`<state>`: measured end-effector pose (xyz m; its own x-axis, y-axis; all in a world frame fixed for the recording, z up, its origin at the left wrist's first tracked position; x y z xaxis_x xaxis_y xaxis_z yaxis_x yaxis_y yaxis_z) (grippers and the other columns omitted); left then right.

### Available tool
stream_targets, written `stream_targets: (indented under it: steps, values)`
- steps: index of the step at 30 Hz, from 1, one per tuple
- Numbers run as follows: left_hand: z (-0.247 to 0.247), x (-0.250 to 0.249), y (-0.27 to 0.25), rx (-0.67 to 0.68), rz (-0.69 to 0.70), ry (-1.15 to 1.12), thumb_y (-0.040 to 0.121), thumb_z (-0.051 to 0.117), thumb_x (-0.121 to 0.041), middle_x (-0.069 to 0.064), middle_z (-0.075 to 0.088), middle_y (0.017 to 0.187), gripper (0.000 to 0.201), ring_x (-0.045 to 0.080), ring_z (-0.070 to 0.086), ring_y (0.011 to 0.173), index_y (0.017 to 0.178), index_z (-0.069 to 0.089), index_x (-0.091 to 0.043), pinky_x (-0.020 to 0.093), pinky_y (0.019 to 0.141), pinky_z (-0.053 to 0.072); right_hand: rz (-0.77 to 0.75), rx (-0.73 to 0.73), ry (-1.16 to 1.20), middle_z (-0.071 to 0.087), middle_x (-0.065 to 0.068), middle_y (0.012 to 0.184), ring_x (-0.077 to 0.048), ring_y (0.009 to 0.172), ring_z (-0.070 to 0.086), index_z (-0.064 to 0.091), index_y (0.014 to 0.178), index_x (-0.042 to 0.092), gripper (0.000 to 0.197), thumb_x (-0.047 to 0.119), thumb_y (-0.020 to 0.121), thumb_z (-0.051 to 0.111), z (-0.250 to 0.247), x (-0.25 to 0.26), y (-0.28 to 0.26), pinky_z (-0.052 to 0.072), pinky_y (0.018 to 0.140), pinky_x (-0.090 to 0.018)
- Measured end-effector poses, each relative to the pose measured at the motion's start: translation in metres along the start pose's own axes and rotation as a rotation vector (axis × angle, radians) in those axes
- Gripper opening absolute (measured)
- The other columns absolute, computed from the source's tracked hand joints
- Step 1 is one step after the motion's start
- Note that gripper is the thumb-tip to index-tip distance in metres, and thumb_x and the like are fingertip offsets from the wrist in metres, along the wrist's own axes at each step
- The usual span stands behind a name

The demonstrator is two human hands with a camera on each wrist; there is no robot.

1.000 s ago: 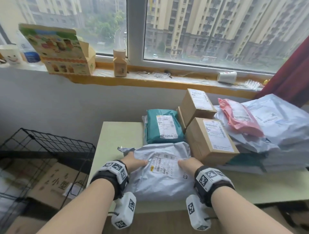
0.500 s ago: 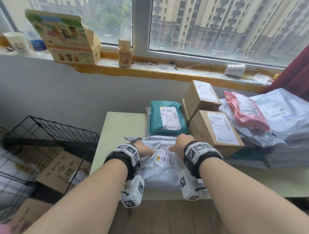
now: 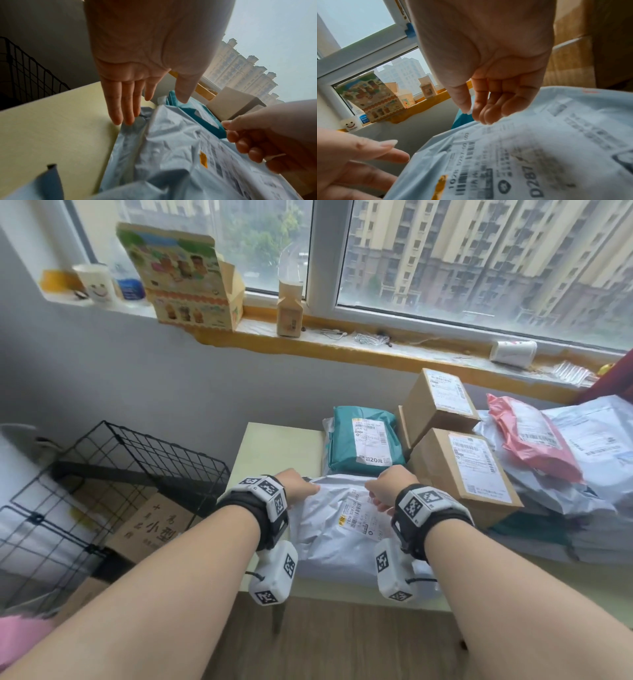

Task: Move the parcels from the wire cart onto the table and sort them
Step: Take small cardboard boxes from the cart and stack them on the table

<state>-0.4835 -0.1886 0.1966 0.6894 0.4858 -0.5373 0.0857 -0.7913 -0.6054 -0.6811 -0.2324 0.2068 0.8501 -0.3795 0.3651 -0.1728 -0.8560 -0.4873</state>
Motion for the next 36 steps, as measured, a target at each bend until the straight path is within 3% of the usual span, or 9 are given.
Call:
stream_targets:
  steps: [3, 6, 8, 10, 15, 20, 23, 29, 36]
  values:
    - [-0.022, 0.009, -0.011, -0.043, 0.011, -0.021, 0.096, 0.048, -0.037, 0.019, 0.056, 0.129, 0.045, 0.029, 0.059, 0.11, 0.128, 0.049, -0.004, 0.032, 0.084, 0.05, -0.043, 0.006, 0.036, 0.071, -0.007, 0.081, -0.015, 0.057, 0.063, 0.065, 0.093, 0.005, 0.023, 0.023, 0.089, 0.053, -0.003, 0.017, -0.01, 0.053, 0.059, -0.025]
    - [-0.039, 0.026, -0.018, -0.068, 0.014, -0.052, 0.097, 0.046, -0.037, 0.02, 0.059, 0.123, 0.035, 0.028, 0.06, 0.104, 0.1, 0.058, -0.004, 0.027, 0.07, 0.046, -0.104, 0.005, 0.042, 0.072, -0.009, 0.084, -0.016, 0.057, 0.062, 0.065, 0.095, 0.003, 0.023, 0.02, 0.088, 0.051, 0.003, 0.039, -0.017, 0.053, 0.061, -0.026]
    - [-0.05, 0.042, -0.024, -0.104, -0.014, -0.103, 0.097, 0.045, -0.037, 0.018, 0.058, 0.11, 0.033, 0.027, 0.061, 0.104, 0.071, 0.043, -0.018, 0.029, 0.078, 0.049, -0.133, 0.011, 0.035, 0.071, -0.008, 0.078, -0.016, 0.058, 0.062, 0.066, 0.095, 0.002, 0.024, 0.02, 0.089, 0.051, 0.011, 0.054, -0.019, 0.055, 0.068, -0.03]
    - [-0.062, 0.059, -0.031, -0.147, -0.035, -0.151, 0.097, 0.045, -0.035, 0.013, 0.055, 0.103, 0.037, 0.026, 0.06, 0.1, 0.065, 0.033, -0.022, 0.029, 0.083, 0.05, -0.17, 0.025, 0.025, 0.069, -0.006, 0.072, -0.016, 0.058, 0.062, 0.067, 0.094, 0.002, 0.025, 0.021, 0.09, 0.05, 0.021, 0.071, -0.023, 0.056, 0.072, -0.032]
    - [-0.085, 0.106, -0.045, -0.17, -0.066, -0.231, 0.097, 0.047, -0.034, 0.008, 0.052, 0.102, 0.03, 0.027, 0.059, 0.098, 0.07, 0.04, -0.022, 0.04, 0.091, 0.051, -0.277, 0.092, -0.044, 0.069, -0.008, 0.076, -0.023, 0.072, 0.066, 0.066, 0.083, 0.004, 0.026, 0.02, 0.091, 0.048, 0.058, 0.121, -0.04, 0.055, 0.08, -0.036]
    - [-0.111, 0.166, -0.061, -0.206, -0.124, -0.289, 0.099, 0.046, -0.031, 0.009, 0.052, 0.109, 0.032, 0.029, 0.057, 0.112, 0.115, 0.057, -0.006, 0.04, 0.095, 0.048, -0.324, 0.129, -0.03, 0.065, -0.002, 0.064, -0.016, 0.055, 0.06, 0.063, 0.074, 0.01, 0.024, 0.02, 0.091, 0.049, 0.099, 0.166, -0.056, 0.048, 0.056, -0.024]
    - [-0.126, 0.207, -0.07, -0.227, -0.166, -0.314, 0.1, 0.042, -0.031, 0.012, 0.054, 0.128, 0.044, 0.03, 0.056, 0.117, 0.136, 0.046, -0.006, 0.04, 0.099, 0.048, -0.353, 0.184, -0.047, 0.071, -0.006, 0.077, -0.016, 0.063, 0.065, 0.066, 0.084, 0.006, 0.026, 0.022, 0.093, 0.048, 0.128, 0.194, -0.068, 0.055, 0.067, -0.028]
    - [-0.159, 0.292, -0.086, -0.314, -0.222, -0.368, 0.1, 0.042, -0.032, 0.012, 0.058, 0.128, 0.041, 0.028, 0.057, 0.114, 0.129, 0.052, -0.005, 0.04, 0.098, 0.048, -0.408, 0.283, 0.02, 0.065, -0.01, 0.079, -0.021, 0.065, 0.06, 0.059, 0.085, 0.008, 0.016, 0.021, 0.092, 0.055, 0.194, 0.251, -0.088, 0.049, 0.055, -0.027]
    - [-0.185, 0.398, -0.095, -0.327, -0.329, -0.436, 0.098, 0.041, -0.036, 0.011, 0.06, 0.104, 0.029, 0.024, 0.061, 0.098, 0.105, 0.058, -0.013, 0.035, 0.083, 0.051, -0.448, 0.358, -0.053, 0.065, -0.009, 0.075, -0.021, 0.063, 0.061, 0.06, 0.08, 0.01, 0.018, 0.023, 0.091, 0.054, 0.278, 0.314, -0.12, 0.051, 0.061, -0.03]
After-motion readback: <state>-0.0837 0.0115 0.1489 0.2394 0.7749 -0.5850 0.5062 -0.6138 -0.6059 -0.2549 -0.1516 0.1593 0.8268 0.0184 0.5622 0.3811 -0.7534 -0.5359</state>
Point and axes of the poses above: each hand's wrist, its own y-axis towards the middle knuckle, its own z-axis out of the palm, x = y × z, the point moved 8 cm from there along y, towards the middle knuckle
